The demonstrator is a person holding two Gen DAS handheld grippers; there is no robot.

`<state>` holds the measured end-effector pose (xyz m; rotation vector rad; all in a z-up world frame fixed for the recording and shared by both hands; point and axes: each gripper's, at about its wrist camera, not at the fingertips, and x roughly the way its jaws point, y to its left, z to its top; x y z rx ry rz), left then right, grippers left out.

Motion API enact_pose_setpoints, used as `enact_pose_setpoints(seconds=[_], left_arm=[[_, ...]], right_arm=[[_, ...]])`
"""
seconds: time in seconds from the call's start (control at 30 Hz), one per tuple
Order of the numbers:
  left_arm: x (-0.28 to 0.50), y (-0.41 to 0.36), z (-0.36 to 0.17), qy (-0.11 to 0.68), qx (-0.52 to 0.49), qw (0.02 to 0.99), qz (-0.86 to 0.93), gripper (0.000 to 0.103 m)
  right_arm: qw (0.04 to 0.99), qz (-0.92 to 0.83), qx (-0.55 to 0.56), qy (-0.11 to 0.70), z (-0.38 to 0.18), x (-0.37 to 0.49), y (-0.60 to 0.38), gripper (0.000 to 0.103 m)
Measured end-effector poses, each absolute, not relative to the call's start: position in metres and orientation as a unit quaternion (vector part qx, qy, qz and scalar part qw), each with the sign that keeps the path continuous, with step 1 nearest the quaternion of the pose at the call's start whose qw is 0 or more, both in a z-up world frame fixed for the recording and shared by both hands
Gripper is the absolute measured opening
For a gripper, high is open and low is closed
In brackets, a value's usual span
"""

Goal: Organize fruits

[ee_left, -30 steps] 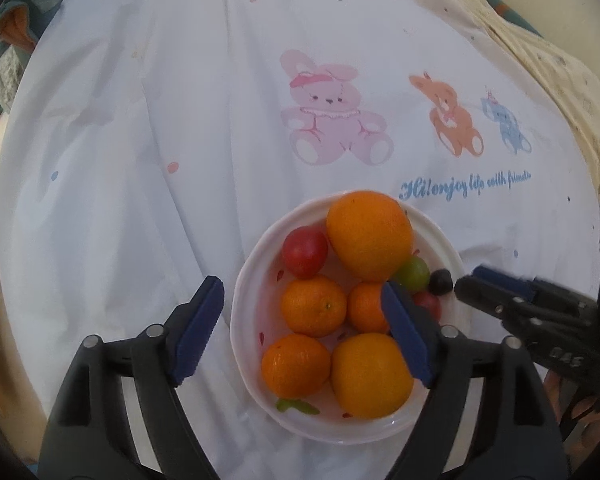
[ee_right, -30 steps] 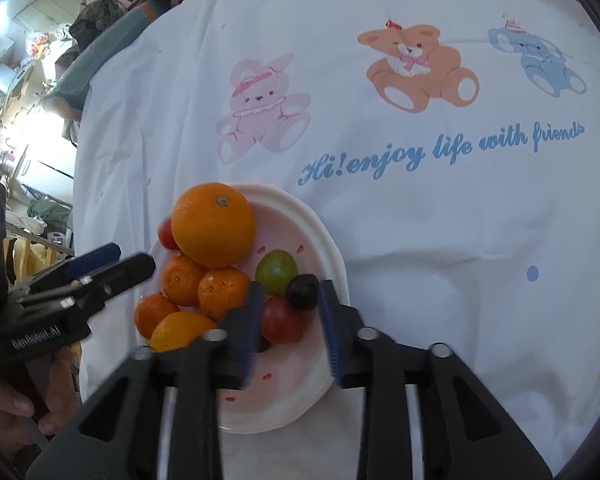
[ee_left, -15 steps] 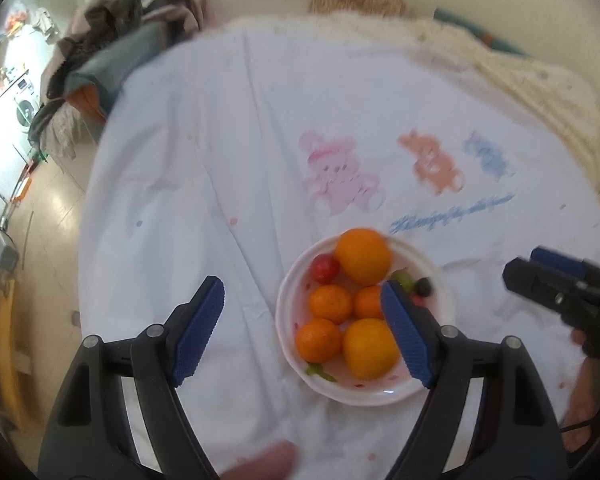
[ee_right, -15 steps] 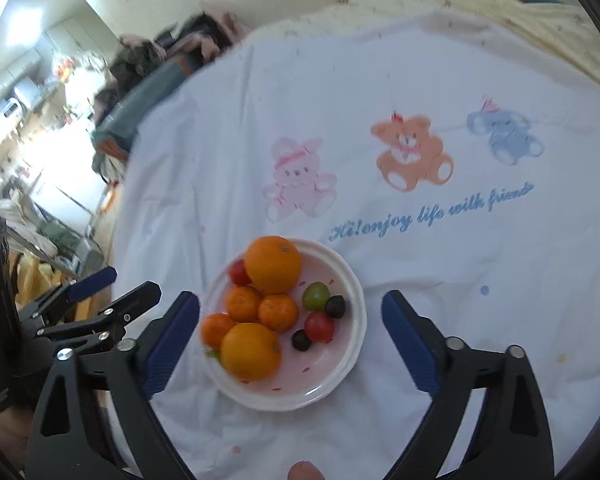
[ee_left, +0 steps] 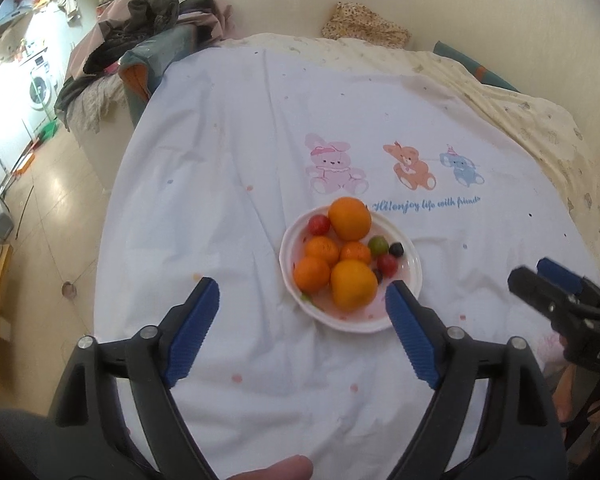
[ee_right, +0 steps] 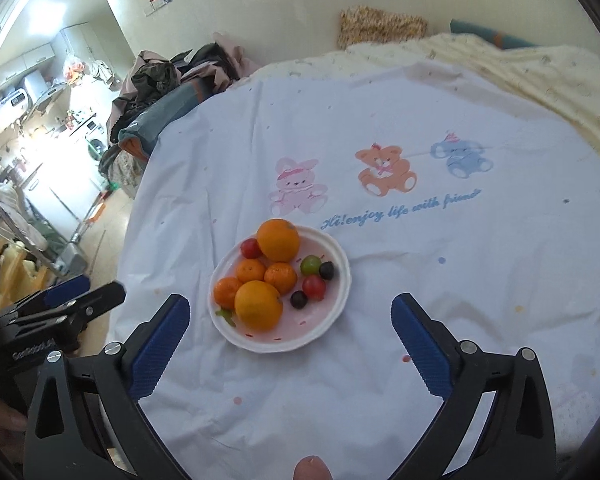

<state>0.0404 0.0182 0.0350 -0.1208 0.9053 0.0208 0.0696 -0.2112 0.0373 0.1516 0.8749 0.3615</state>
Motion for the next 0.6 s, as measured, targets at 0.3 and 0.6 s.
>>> enact_pose_setpoints(seconds=[0.3, 0.6], left_arm=[[0.014, 0.021, 0.022, 0.410, -0.077, 0.909, -0.008, 0.102], [0.024, 0.023, 0.014, 0.394, -0.062, 0.917, 0.025, 0.102]], right_arm=[[0.913, 0.126, 0.037, 0.385, 0.015, 0.042, -0.205, 0.103], [0.920, 0.118, 0.031, 0.374, 0.012, 0.048, -0.200, 0.103]])
